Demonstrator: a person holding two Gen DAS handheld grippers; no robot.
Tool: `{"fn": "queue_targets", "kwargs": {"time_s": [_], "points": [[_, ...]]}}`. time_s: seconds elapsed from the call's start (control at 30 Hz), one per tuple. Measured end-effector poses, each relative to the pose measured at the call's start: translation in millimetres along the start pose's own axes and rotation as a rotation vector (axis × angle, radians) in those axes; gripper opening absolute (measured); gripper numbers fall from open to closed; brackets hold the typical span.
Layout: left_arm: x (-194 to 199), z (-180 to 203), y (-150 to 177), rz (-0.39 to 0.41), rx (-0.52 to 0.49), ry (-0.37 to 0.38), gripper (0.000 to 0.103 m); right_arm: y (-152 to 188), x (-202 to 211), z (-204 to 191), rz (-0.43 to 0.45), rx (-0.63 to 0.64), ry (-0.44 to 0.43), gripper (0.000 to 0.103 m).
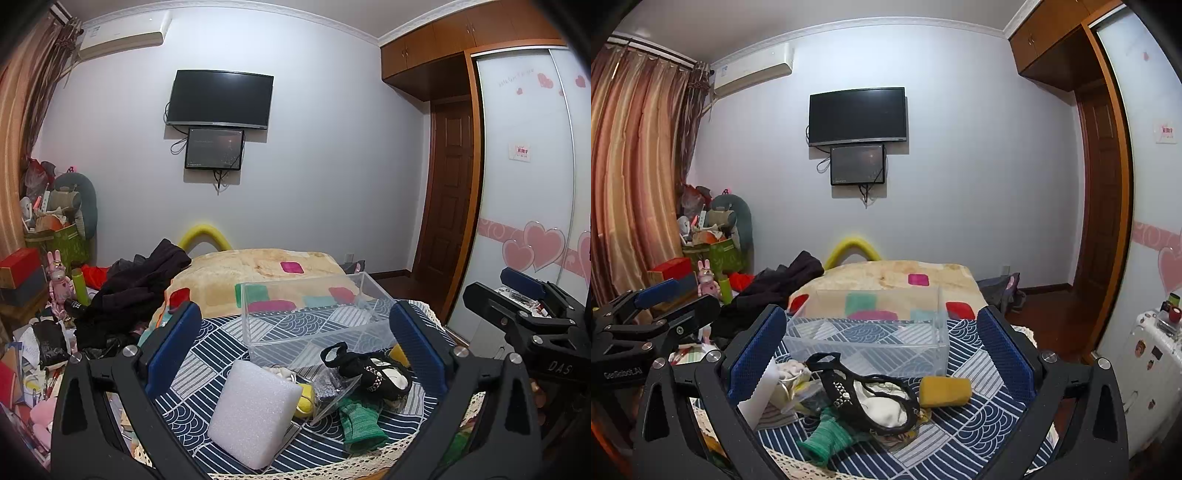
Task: Organize soft objects
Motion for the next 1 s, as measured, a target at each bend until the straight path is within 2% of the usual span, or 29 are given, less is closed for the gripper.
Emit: {"fn": "queue_targets", "kwargs": {"time_s": [1.0], "points": [[2.7,2.6,-4.3,0.009,0.0,0.003,0.103,-8.5,8.6,-2.8,0.025,0.003,0.0,0.103]]}}
Point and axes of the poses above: each gripper's, at about its wrist camera, not at the fingertips, and x roughly against the way its jaws point, z to its right, y to its underside, the point moved 5 cm from there along -x, roughly the way its jaws point, and after that the axes turned 12 degrees about z, right-handed, at the moved point
